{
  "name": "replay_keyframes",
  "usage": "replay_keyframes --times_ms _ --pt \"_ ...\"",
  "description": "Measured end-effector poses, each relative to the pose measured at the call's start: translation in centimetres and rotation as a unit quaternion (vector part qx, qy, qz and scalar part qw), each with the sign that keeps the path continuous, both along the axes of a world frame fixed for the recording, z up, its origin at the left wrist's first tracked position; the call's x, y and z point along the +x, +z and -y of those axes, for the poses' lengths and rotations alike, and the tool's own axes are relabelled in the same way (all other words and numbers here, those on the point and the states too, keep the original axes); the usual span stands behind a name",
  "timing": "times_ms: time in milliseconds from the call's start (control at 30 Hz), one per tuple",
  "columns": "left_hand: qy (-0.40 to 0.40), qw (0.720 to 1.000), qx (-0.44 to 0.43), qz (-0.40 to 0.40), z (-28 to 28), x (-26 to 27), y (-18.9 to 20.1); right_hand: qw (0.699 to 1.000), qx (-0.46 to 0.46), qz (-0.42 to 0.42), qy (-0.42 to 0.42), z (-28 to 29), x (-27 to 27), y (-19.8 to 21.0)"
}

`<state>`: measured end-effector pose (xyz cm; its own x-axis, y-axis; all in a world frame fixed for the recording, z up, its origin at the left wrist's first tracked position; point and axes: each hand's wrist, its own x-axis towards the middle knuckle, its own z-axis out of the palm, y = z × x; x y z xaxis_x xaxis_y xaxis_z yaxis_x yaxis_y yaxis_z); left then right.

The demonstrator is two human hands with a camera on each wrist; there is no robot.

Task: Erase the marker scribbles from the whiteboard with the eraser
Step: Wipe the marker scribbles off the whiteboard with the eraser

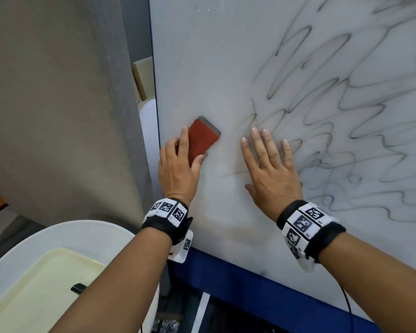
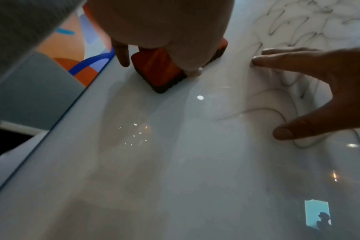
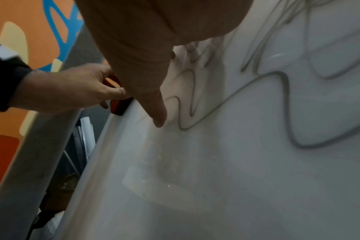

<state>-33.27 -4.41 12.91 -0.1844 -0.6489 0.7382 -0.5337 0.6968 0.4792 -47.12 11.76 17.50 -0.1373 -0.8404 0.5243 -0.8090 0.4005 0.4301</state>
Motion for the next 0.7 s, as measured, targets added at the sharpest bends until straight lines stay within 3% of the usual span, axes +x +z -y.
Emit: replay_keyframes --times_ms 133,300,467,700 --pt "-0.007 0.999 0.049 -0.016 -1.9 -1.1 -1.9 1.000 -0.013 -0.013 -0.021 0.4 -0.1 -1.1" --pt "-0.044 0.997 0.018 0.055 -2.8 -0.8 -3.0 1.000 -0.023 -0.013 -0.014 0.5 -0.3 -1.4" --pt "0.015 0.992 0.118 -0.046 -2.6 -1.5 -0.9 0.999 -0.035 -0.001 -0.020 0.6 0.1 -1.6" --pt "-0.047 0.998 0.050 0.008 -4.9 -2.3 -1.9 0.998 -0.059 0.018 -0.005 0.2 0.6 -1.3"
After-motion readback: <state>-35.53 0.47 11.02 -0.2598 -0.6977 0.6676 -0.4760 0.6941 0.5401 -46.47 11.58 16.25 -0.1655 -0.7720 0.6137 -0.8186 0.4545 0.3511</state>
